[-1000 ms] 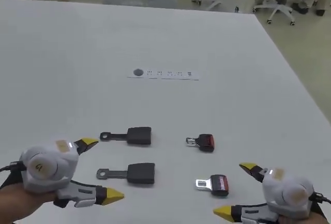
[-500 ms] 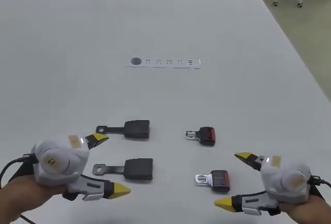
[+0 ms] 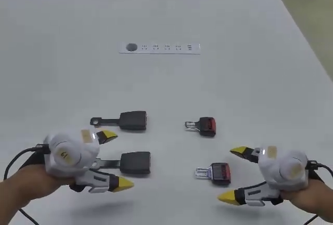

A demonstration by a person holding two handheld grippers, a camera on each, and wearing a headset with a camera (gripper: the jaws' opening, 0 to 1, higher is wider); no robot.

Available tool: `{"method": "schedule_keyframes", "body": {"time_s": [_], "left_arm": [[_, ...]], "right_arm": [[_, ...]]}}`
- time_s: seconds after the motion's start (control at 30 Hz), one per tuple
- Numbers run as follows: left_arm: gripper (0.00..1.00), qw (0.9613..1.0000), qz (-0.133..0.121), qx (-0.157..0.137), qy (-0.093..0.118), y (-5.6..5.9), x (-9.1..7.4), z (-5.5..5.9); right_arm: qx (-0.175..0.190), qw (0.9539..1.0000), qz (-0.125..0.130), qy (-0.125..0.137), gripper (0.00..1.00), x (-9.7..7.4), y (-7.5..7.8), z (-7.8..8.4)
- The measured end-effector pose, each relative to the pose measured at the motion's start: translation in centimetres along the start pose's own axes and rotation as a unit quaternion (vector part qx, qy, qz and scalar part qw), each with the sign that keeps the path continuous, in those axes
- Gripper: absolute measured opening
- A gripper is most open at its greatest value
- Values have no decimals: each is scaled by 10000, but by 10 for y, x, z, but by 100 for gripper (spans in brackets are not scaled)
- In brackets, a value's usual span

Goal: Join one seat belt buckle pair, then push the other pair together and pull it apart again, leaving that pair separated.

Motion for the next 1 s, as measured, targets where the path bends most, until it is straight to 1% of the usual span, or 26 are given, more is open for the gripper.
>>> {"method": "schedule_keyframes", "body": {"time_s": [0.1,0.23,0.3,0.33,0.37,0.4,0.43,0.5,0.6,0.7,0.8,0.83,0.87,0.9,1.0], "left_arm": [[76,9998,125,45,-129,-2,8,4],[70,9992,305,143,-205,-1,17,7],[68,9982,422,241,-350,0,22,12],[68,9978,459,267,-387,1,23,13],[68,9978,506,239,-369,2,25,14],[67,9977,524,232,-354,2,27,15],[66,9974,512,313,-395,1,28,16],[63,9969,544,320,-467,1,30,19],[60,9961,584,432,-497,0,31,20],[58,9960,580,448,-512,-1,33,22],[51,9940,654,604,-640,0,35,25],[49,9937,659,633,-654,0,35,25],[48,9932,641,746,-621,0,35,24],[48,9934,632,725,-626,-1,35,25],[44,9926,610,832,-646,-3,35,25]], "right_arm": [[-78,9998,-137,-72,77,5,0,0],[-182,9992,-307,-159,73,10,0,-1],[-239,9988,-355,-238,71,11,1,1],[-281,9985,-383,-278,70,12,1,2],[-333,9980,-422,-324,70,12,1,3],[-338,9979,-445,-341,70,13,2,4],[-331,9976,-480,-362,68,12,2,5],[-354,9976,-491,-328,66,12,4,5],[-373,9975,-515,-303,63,11,6,4],[-386,9973,-556,-276,60,12,7,3],[-512,9964,-606,-284,57,14,7,2],[-517,9963,-616,-304,56,14,7,2],[-562,9960,-630,-282,56,15,7,1],[-584,9959,-634,-276,55,15,6,0],[-672,9956,-591,-292,51,16,7,1]]}}
Point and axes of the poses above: the centre of the closed fingertips' face, and the gripper's own axes: x roughly forward along the fingers, y roughly to its right, z roughly out of its underside, the point moved 6 cm from there along -x, roughly backward along the fingers, and after that the axes turned 6 degrees about x, right-handed, at the moved point
